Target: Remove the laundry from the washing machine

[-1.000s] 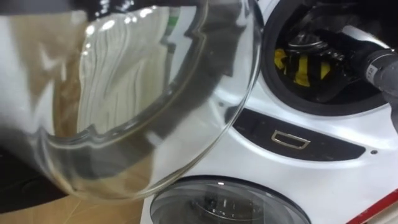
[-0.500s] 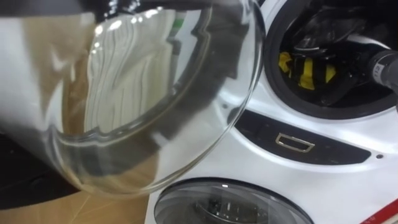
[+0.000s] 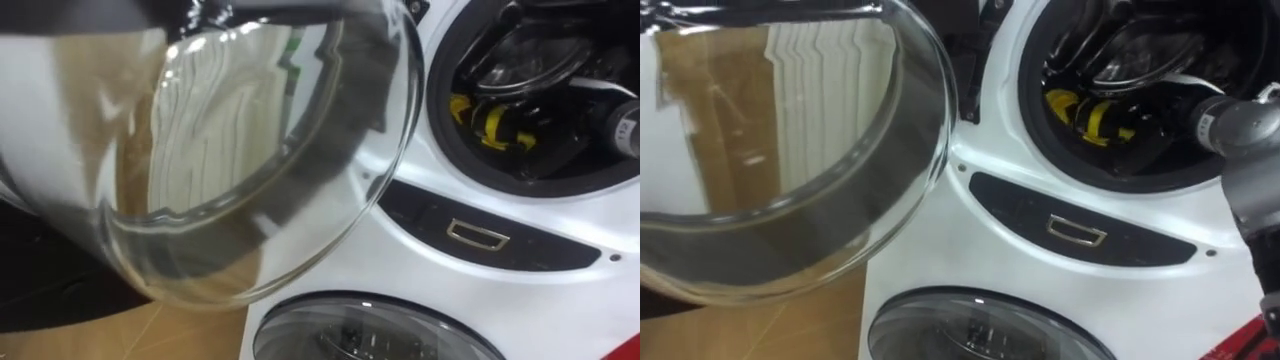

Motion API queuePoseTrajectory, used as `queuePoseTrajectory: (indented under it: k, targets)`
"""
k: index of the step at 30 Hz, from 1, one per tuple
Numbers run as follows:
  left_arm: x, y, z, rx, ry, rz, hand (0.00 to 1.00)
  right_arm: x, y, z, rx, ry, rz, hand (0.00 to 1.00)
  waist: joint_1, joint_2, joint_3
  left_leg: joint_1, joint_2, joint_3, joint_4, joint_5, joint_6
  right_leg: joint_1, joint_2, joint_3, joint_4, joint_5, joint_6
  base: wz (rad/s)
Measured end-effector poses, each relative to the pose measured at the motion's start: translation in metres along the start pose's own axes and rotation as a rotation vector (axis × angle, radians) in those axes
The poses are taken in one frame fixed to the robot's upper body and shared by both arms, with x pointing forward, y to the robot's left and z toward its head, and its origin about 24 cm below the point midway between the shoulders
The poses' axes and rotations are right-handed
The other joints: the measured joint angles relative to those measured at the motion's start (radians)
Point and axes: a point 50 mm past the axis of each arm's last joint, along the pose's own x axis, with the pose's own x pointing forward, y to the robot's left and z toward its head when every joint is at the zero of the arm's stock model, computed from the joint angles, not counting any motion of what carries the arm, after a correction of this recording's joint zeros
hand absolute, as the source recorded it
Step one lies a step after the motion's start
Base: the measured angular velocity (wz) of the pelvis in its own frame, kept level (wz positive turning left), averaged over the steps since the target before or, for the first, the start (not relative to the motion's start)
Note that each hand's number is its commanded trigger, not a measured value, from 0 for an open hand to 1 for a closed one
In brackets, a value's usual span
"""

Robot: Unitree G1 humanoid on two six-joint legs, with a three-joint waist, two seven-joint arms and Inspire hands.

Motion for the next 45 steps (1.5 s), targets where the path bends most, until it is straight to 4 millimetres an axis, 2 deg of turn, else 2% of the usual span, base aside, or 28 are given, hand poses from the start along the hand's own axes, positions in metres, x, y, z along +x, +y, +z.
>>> queuePoseTrajectory:
  k: [4, 8, 14, 19, 27, 29, 35, 40, 43, 45]
  targets:
    - [0.001, -0.001, 0.005, 0.016, -0.005, -0.005, 0.0, -0.006, 0.0, -0.007, -0.097, 0.011, -0.099, 1.0, 0.029, 0.018, -0.0015, 0.001, 0.007, 0.0, -0.005, 0.0, 0.0, -0.002, 0.003, 0.008, -0.001, 0.0, 0.0, 0.07]
    - [0.001, 0.0, 0.007, 0.017, -0.016, -0.003, 0.0, -0.011, 0.006, -0.012, -0.119, -0.009, -0.117, 1.0, 0.024, 0.017, -0.0026, 0.004, 0.009, 0.01, -0.005, 0.0, 0.0, 0.001, 0.002, 0.009, -0.009, 0.0, 0.0, 0.09]
    - [-0.001, 0.001, 0.022, 0.008, -0.084, -0.001, 0.0, -0.011, 0.009, -0.012, -0.136, -0.025, -0.164, 1.0, 0.032, 0.02, -0.0027, 0.001, 0.004, 0.01, -0.004, 0.0, 0.001, 0.007, -0.001, 0.027, -0.016, 0.0, 0.001, -0.01]
    - [0.0, -0.001, 0.018, 0.014, -0.071, -0.005, 0.0, -0.013, 0.009, -0.01, -0.152, -0.033, -0.176, 1.0, 0.048, 0.023, -0.0021, 0.001, 0.009, 0.013, -0.013, 0.0, 0.0, 0.003, 0.003, 0.026, -0.016, -0.001, 0.001, -0.02]
    - [0.0, -0.005, 0.011, 0.031, -0.051, -0.015, 0.0, -0.015, 0.008, -0.004, -0.159, -0.058, -0.188, 1.0, 0.047, 0.03, -0.0009, -0.001, 0.011, 0.023, -0.016, -0.001, -0.002, -0.003, 0.006, 0.027, -0.016, -0.001, 0.002, -0.04]
    - [0.0, -0.005, 0.012, 0.032, -0.057, -0.014, 0.0, -0.016, 0.008, -0.004, -0.156, -0.066, -0.189, 1.0, 0.049, 0.027, -0.0019, -0.001, 0.012, 0.031, -0.02, -0.001, -0.002, -0.008, 0.009, 0.048, -0.015, -0.001, 0.002, -0.12]
    - [-0.001, -0.004, 0.015, 0.04, -0.075, -0.008, 0.0, -0.025, 0.004, 0.013, -0.167, -0.143, -0.214, 1.0, 0.046, 0.021, -0.0033, -0.01, 0.012, 0.06, -0.021, -0.001, -0.002, -0.03, 0.013, 0.071, -0.014, -0.001, 0.002, -0.15]
    - [-0.001, -0.005, 0.015, 0.048, -0.087, -0.012, 0.0, -0.031, 0.009, 0.032, -0.148, -0.238, -0.182, 1.0, 0.013, 0.012, -0.0045, -0.023, 0.011, 0.069, -0.013, -0.001, -0.002, -0.044, 0.009, 0.095, -0.012, -0.001, 0.002, -0.09]
    - [-0.001, -0.006, 0.012, 0.052, -0.095, -0.015, 0.0, -0.046, 0.01, 0.055, -0.186, -0.343, -0.175, 1.0, -0.003, 0.014, -0.0024, -0.033, 0.011, 0.098, -0.013, -0.001, -0.002, -0.064, 0.011, 0.109, -0.013, -0.001, 0.002, -0.29]
    - [0.0, -0.006, 0.01, 0.047, -0.096, -0.015, 0.0, -0.05, 0.012, 0.06, -0.188, -0.374, -0.172, 1.0, -0.017, 0.013, -0.0032, -0.034, 0.011, 0.108, -0.013, -0.001, -0.002, -0.065, 0.011, 0.111, -0.013, -0.001, 0.002, -0.08]
